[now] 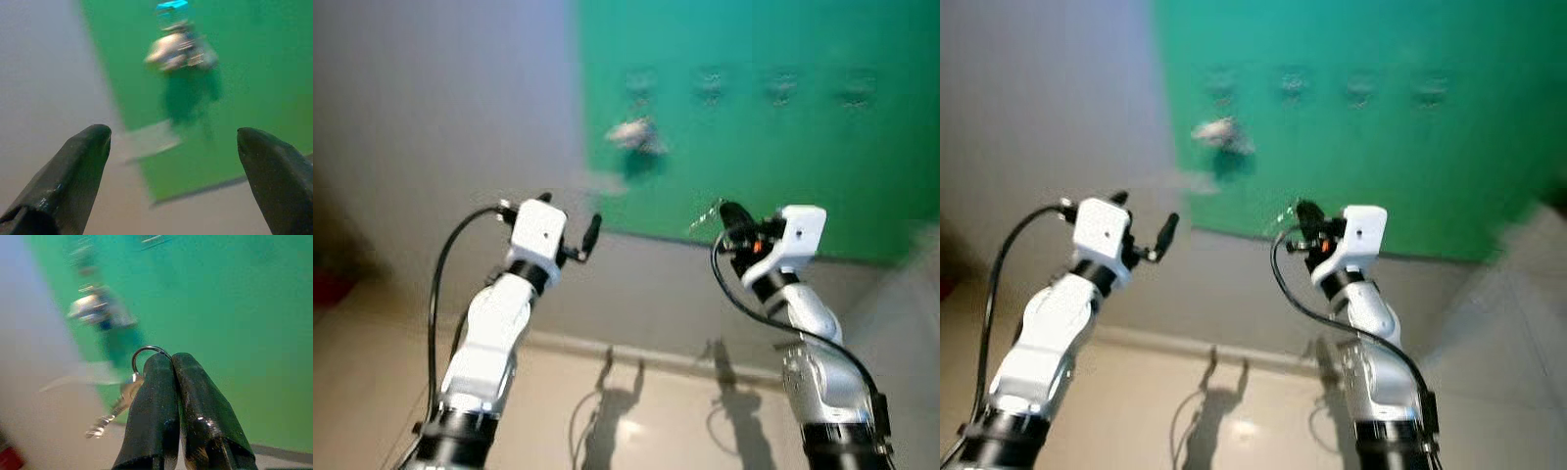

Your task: Hang keys on a hook

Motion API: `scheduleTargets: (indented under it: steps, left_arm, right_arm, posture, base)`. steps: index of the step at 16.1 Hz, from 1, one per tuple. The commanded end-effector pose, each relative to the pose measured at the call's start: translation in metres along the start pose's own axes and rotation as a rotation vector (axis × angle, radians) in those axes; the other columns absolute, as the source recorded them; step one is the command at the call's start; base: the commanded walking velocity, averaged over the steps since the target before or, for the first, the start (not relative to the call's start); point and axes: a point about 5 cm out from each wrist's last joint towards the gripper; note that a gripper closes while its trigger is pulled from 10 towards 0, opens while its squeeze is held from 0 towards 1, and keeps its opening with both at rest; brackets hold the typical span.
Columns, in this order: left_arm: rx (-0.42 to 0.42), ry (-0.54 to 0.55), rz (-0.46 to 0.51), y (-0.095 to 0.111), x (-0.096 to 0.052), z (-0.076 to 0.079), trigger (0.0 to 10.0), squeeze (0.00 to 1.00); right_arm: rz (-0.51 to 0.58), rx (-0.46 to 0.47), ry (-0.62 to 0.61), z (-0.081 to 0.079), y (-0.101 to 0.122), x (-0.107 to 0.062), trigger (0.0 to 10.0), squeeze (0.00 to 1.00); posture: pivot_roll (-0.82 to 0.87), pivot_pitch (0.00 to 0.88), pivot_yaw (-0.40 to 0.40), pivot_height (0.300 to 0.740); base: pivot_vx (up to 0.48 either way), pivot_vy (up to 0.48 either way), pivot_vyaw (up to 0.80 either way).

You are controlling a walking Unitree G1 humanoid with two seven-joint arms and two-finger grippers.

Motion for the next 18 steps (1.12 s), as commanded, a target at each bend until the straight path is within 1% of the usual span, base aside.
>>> scheduleTargets:
  steps: [1,4,6,7,8,10,11,12,14,15,16,17,18]
  left_arm:
    - [-0.009,-0.024,0.008,0.002,0.002,0.004,10.0,0.00]
    - [-0.018,-0.025,0.015,0.002,0.003,0.004,10.0,0.00]
    - [-0.023,-0.022,0.021,0.003,0.002,0.005,10.0,0.00]
    - [-0.031,-0.049,0.023,0.003,-0.001,0.007,10.0,0.00]
    - [-0.033,-0.075,0.026,0.003,-0.004,0.008,10.0,0.00]
    - [-0.023,-0.141,0.026,0.004,-0.007,0.013,10.0,0.00]
    - [-0.019,-0.156,0.029,0.005,-0.008,0.014,10.0,0.00]
    - [-0.025,-0.177,0.050,0.008,-0.011,0.015,10.0,0.00]
    - [-0.028,-0.175,0.046,0.007,-0.011,0.014,10.0,0.00]
    - [-0.028,-0.177,0.041,0.007,-0.011,0.014,10.0,0.00]
    - [-0.024,-0.179,0.037,0.007,-0.010,0.014,10.0,0.00]
    - [-0.024,-0.179,0.037,0.007,-0.010,0.014,10.0,0.00]
    - [-0.020,-0.180,0.038,0.007,-0.008,0.015,10.0,0.00]
  right_arm:
    - [0.025,-0.024,-0.010,0.005,0.007,-0.002,10.0,0.00]
    - [0.040,-0.014,0.027,0.003,0.012,-0.001,10.0,0.00]
    - [0.051,-0.010,0.076,0.000,0.014,0.001,10.0,0.00]
    - [0.054,0.003,0.140,-0.003,0.015,0.000,10.0,0.00]
    - [0.042,0.002,0.169,-0.005,0.014,-0.001,10.0,0.00]
    - [0.017,-0.010,0.208,-0.005,0.011,-0.001,10.0,0.00]
    - [0.021,0.000,0.217,-0.005,0.011,-0.001,10.0,0.00]
    - [0.045,0.009,0.265,-0.009,0.018,0.003,10.0,0.00]
    - [0.069,0.029,0.304,-0.013,0.025,0.007,10.0,0.00]
    - [0.091,0.046,0.342,-0.017,0.031,0.012,10.0,0.00]
    - [0.103,0.045,0.359,-0.019,0.036,0.018,10.0,0.00]
    - [0.103,0.045,0.359,-0.019,0.036,0.018,10.0,0.00]
    - [0.108,0.039,0.350,-0.020,0.038,0.024,10.0,0.00]
  posture:
    - [-0.07,0.000,0.032,0.740]
    - [-0.07,0.000,0.021,0.740]
    - [-0.07,0.000,0.019,0.740]
    - [-0.07,0.000,0.016,0.740]
    - [-0.07,0.000,0.015,0.740]
    - [-0.06,0.000,0.005,0.740]
    - [-0.06,0.000,0.004,0.740]
    - [-0.06,0.000,0.002,0.740]
    - [-0.06,0.000,0.002,0.740]
    - [-0.06,0.000,-0.001,0.740]
    - [-0.06,0.000,-0.005,0.740]
    - [-0.06,0.000,-0.005,0.740]
    - [-0.06,0.000,-0.007,0.740]
  base:
    - [0.360,0.000,0.00]
    - [0.358,0.000,0.00]
    - [0.000,0.000,0.00]
    - [0.000,0.000,0.00]
    - [0.000,0.000,0.00]
    - [0.000,0.000,0.00]
    - [0.000,0.000,0.00]
    - [0.000,0.000,0.00]
    - [0.000,0.000,0.00]
    - [0.000,0.000,0.00]
    - [0.000,0.000,0.00]
    - [0.000,0.000,0.00]
    - [0.000,0.000,0.00]
Point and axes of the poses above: a point about 5 cm out from each wrist's last joint towards the gripper, its own x axis pointing out of the wrist towards the gripper, its own y axis along the axis of the wrist's last joint, z = x × y, and after that the axes turned 10 degrees about -x, right-handed
